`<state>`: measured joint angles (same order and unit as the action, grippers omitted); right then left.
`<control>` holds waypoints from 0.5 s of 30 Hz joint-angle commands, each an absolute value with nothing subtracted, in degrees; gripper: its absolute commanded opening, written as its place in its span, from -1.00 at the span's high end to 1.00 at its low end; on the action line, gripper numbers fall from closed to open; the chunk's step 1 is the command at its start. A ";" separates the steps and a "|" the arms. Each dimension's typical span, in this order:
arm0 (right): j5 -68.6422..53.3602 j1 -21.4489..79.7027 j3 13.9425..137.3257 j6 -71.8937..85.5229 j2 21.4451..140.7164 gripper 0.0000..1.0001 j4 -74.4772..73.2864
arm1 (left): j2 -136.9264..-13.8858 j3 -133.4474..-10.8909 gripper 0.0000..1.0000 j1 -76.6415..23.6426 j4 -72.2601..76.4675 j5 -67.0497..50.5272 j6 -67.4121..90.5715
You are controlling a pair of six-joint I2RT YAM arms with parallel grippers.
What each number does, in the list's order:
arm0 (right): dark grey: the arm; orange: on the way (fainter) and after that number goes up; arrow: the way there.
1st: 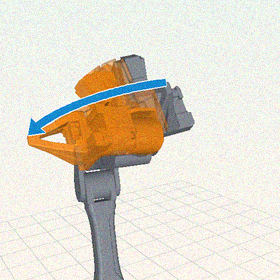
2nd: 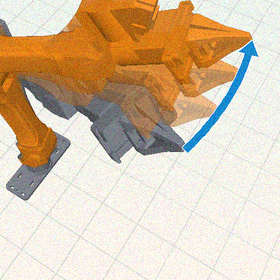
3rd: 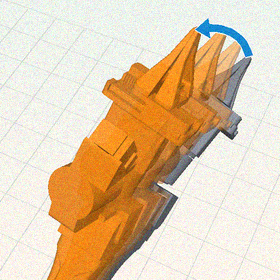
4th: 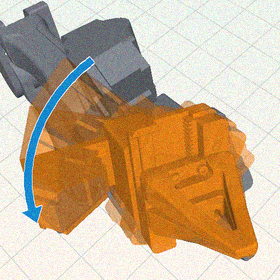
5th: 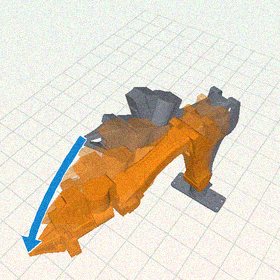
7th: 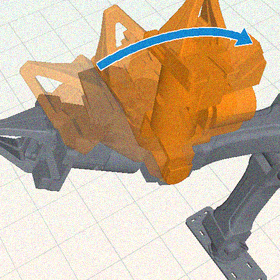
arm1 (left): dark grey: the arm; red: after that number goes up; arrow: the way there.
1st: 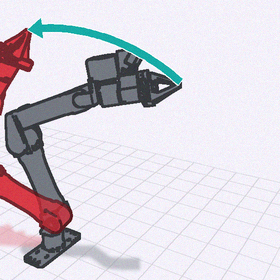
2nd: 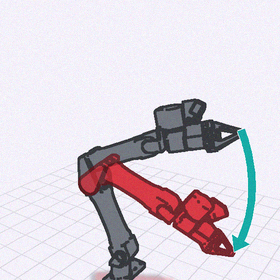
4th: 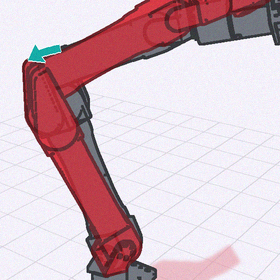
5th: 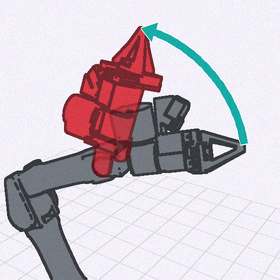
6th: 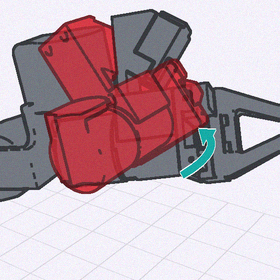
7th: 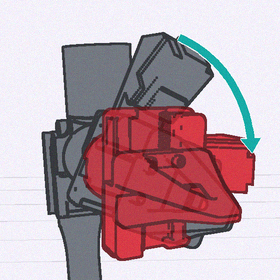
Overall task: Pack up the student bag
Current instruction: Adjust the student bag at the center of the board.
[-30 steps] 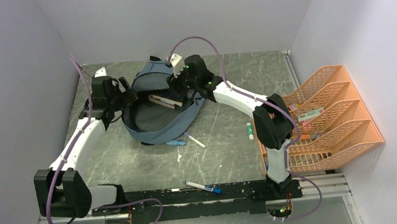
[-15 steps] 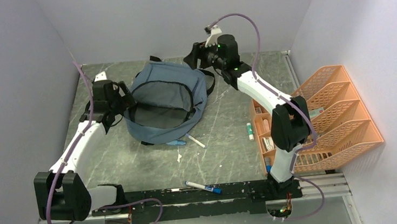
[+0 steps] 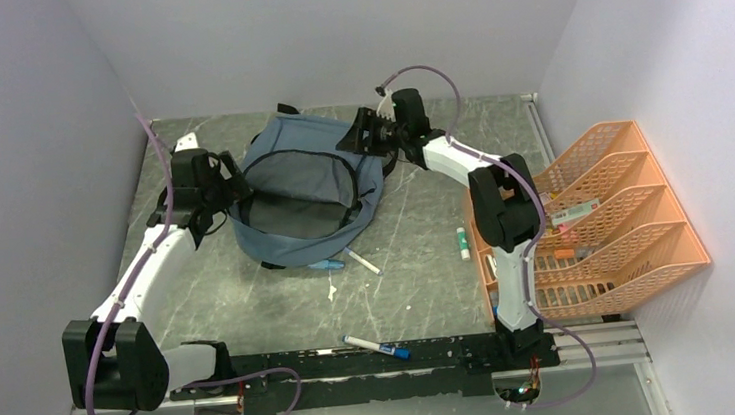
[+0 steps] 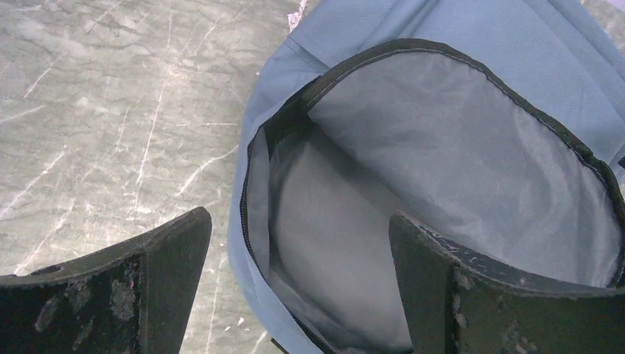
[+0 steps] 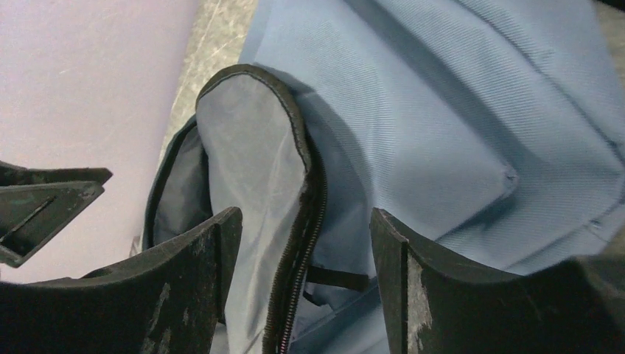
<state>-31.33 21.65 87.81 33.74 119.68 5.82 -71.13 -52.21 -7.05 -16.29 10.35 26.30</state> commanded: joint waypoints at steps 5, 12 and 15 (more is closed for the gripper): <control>-35.14 23.90 93.06 32.77 122.56 -0.33 2.21 | -69.70 -51.50 -0.88 -6.77 -15.55 10.94 25.40; -33.04 25.26 94.78 29.98 123.80 -0.29 -2.16 | -70.04 -50.20 -0.85 -7.09 -16.92 9.64 27.42; -30.70 25.72 95.65 28.23 123.88 -0.30 -4.34 | -70.31 -48.67 -0.85 -7.21 -17.51 7.56 29.66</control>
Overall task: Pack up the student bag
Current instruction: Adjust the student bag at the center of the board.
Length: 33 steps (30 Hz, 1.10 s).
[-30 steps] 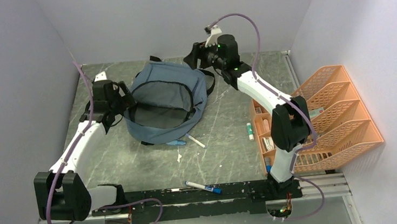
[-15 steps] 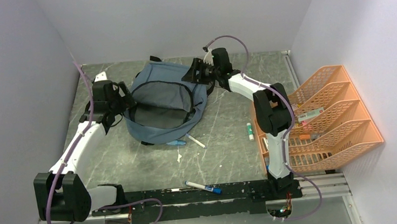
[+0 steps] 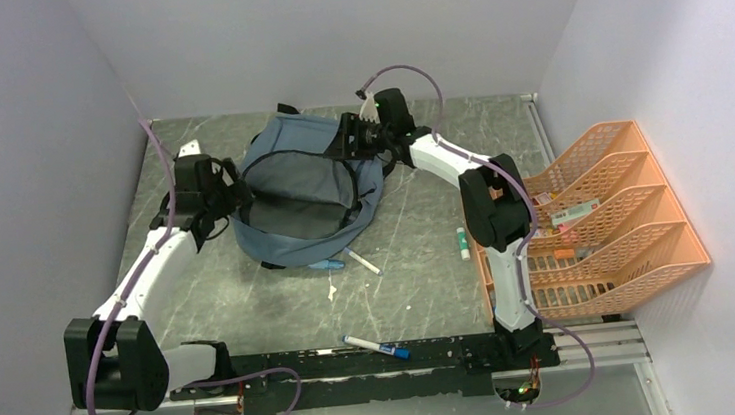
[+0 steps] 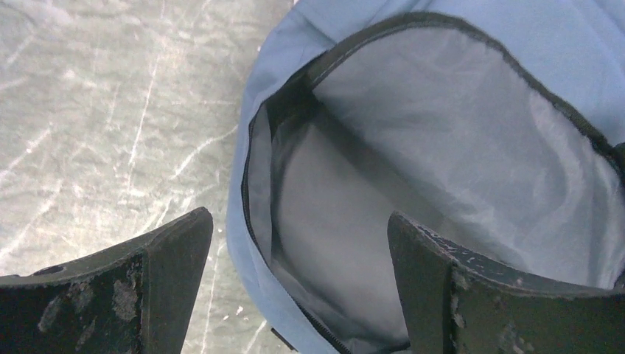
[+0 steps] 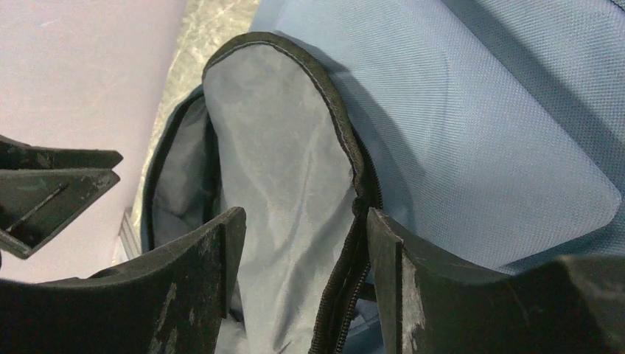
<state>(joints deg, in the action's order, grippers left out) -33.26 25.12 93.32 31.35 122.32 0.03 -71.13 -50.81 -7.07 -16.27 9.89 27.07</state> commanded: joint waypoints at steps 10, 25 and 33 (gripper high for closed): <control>-30.18 26.39 96.20 27.05 124.55 -0.29 -5.25 | -72.21 -49.57 -0.81 -10.52 -24.47 5.56 37.69; -28.20 26.38 94.16 25.98 122.12 -0.28 -5.57 | -72.89 -47.04 -0.79 -14.82 -30.83 9.39 43.79; -38.13 26.29 93.60 30.47 123.18 0.11 -0.90 | -72.59 -47.10 -0.60 -15.03 -31.45 8.90 43.03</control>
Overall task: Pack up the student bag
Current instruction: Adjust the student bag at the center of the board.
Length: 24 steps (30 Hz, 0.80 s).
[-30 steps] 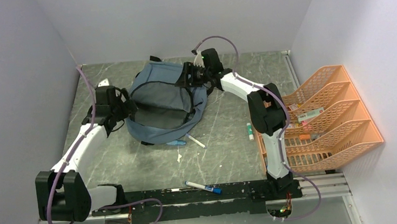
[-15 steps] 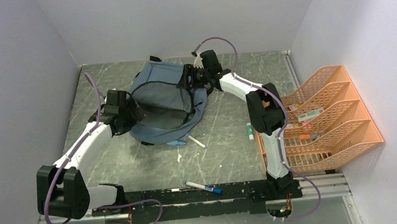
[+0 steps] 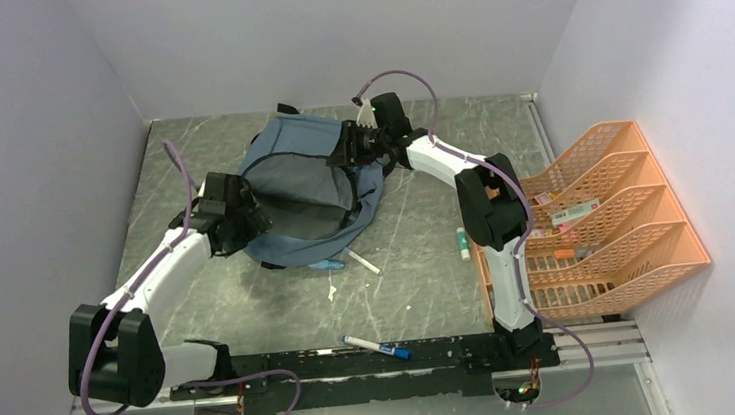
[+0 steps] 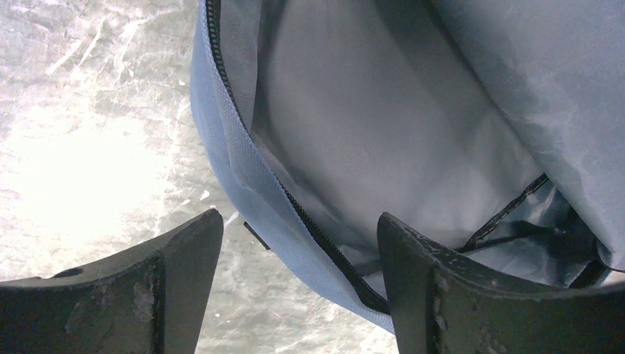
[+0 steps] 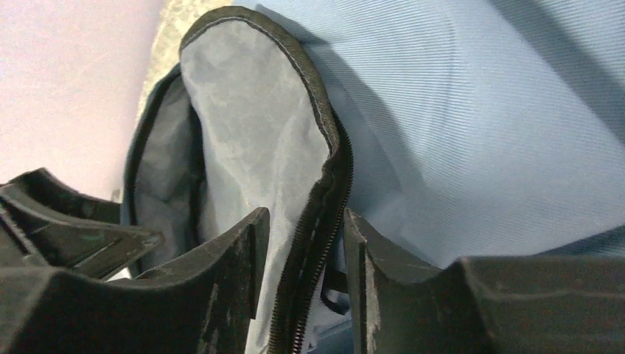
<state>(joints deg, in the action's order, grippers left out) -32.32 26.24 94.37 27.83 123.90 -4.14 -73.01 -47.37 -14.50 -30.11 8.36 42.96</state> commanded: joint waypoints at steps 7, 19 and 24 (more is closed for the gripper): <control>-39.99 26.35 93.41 30.77 122.26 0.47 -0.35 | -70.41 -45.43 -0.43 -15.03 -32.63 8.62 42.63; -41.65 31.25 89.91 22.05 115.65 0.66 -1.20 | -67.46 -44.82 -0.03 -15.03 -35.15 9.15 41.62; -42.84 34.88 85.41 18.70 111.79 0.64 -1.12 | -66.65 -45.12 -0.01 -15.03 -36.04 9.33 41.45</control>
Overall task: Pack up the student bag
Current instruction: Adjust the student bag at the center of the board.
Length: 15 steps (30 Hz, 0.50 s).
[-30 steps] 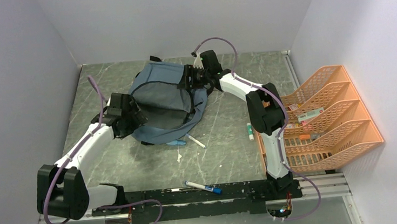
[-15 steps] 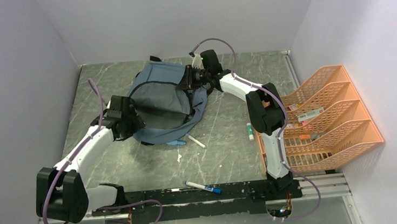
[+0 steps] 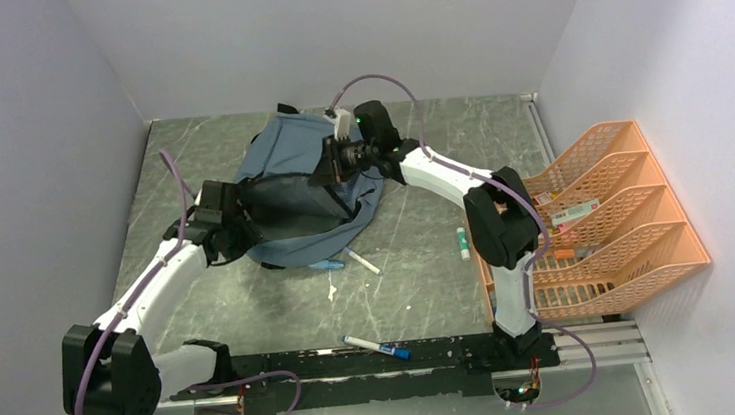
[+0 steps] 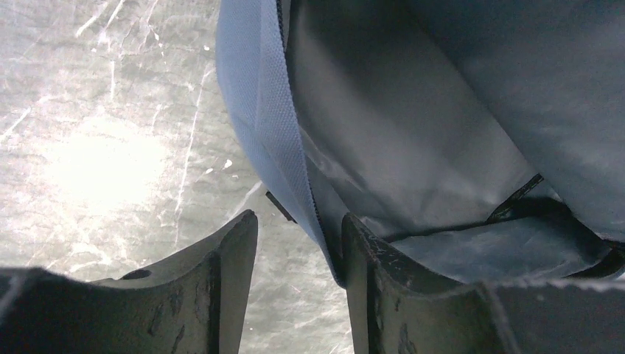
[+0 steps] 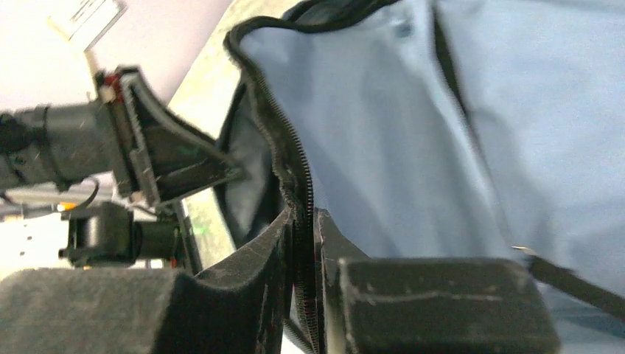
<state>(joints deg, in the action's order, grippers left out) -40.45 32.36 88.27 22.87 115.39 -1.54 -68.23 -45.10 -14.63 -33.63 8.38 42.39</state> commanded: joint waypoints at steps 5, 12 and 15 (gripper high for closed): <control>-43.00 38.47 84.86 12.66 109.98 0.32 -6.50 | -65.47 -45.93 -0.03 -15.03 -37.48 10.19 41.07; -45.01 38.77 81.79 12.76 104.86 0.10 -4.56 | -64.41 -46.53 -0.03 -15.03 -38.75 10.07 40.72; -39.33 38.76 80.25 12.42 101.43 0.06 -4.09 | -63.72 -47.22 -0.05 -15.03 -39.65 9.91 40.05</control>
<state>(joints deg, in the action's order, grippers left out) -43.83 38.98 81.56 13.89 107.42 -5.19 -65.36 -45.19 -14.63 -36.80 9.26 41.58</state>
